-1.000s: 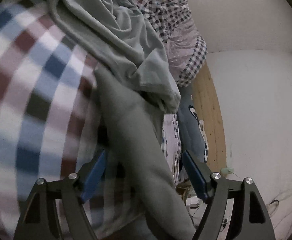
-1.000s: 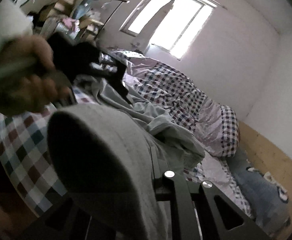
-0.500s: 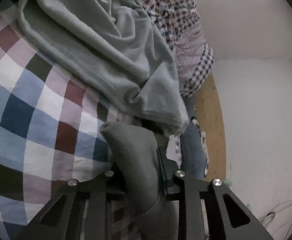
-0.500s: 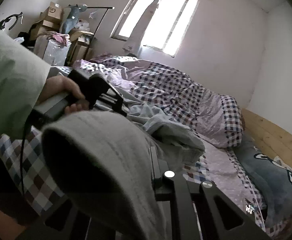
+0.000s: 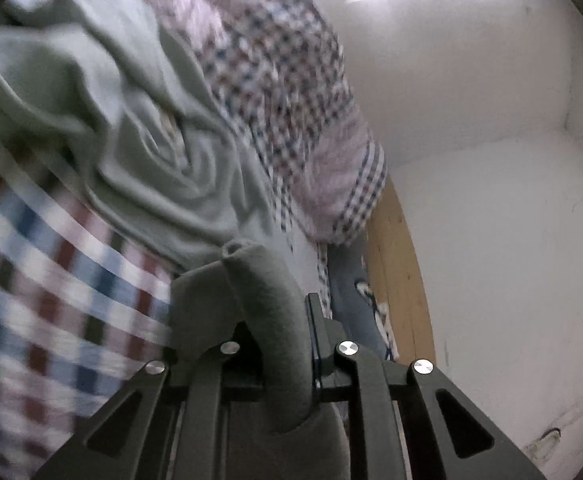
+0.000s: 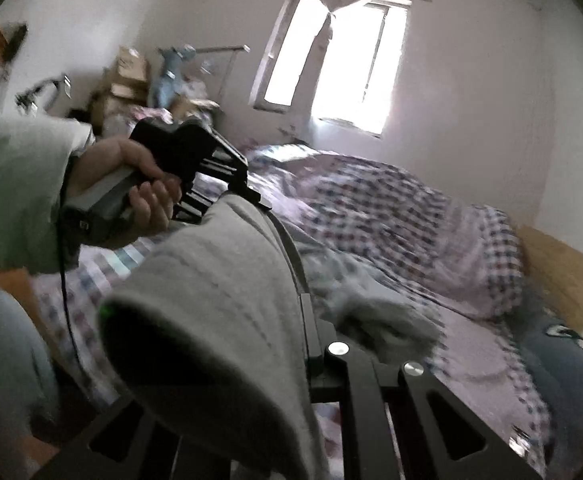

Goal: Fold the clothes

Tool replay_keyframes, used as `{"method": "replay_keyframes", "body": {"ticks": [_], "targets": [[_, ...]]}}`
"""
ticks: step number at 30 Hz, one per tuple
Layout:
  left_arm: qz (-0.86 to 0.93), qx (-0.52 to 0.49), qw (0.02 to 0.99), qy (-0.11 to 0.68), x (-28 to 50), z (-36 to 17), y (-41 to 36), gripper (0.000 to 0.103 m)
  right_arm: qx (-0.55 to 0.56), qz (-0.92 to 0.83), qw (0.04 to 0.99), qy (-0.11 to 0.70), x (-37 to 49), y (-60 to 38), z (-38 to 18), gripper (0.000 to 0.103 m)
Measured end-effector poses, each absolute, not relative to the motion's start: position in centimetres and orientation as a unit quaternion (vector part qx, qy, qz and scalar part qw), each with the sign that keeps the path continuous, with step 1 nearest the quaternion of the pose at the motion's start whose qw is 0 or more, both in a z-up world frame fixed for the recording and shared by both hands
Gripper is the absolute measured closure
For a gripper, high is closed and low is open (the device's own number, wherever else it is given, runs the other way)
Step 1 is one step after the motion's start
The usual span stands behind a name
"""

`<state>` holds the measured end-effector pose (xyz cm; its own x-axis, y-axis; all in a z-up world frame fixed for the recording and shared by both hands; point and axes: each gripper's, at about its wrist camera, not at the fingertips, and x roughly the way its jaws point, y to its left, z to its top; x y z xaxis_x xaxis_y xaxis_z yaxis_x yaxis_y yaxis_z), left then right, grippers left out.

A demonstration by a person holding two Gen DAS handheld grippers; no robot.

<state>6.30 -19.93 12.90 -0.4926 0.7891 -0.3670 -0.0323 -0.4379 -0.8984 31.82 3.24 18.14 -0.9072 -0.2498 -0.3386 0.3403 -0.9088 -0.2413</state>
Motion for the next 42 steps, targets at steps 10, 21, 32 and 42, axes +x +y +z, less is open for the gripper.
{"method": "replay_keyframes", "body": {"ticks": [10,21,32,42], "targets": [[0.800,-0.321,0.159,-0.481,10.1,19.7,-39.6,0.088,0.145,-0.923,0.342,0.102,24.2,-6.5,22.0,0.095],[0.815,-0.238,0.029,-0.527,10.1,19.8,-60.0,0.088,0.136,-0.865,0.468,0.117,11.0,-24.2,23.6,0.095],[0.829,-0.199,0.003,-0.522,5.9,17.3,-70.9,0.088,0.087,-0.846,0.489,0.192,3.7,-36.9,21.4,0.095],[0.830,-0.210,-0.017,-0.517,12.7,7.7,-75.7,0.088,-0.012,-0.809,0.488,0.328,12.7,-42.1,10.6,0.095]]}}
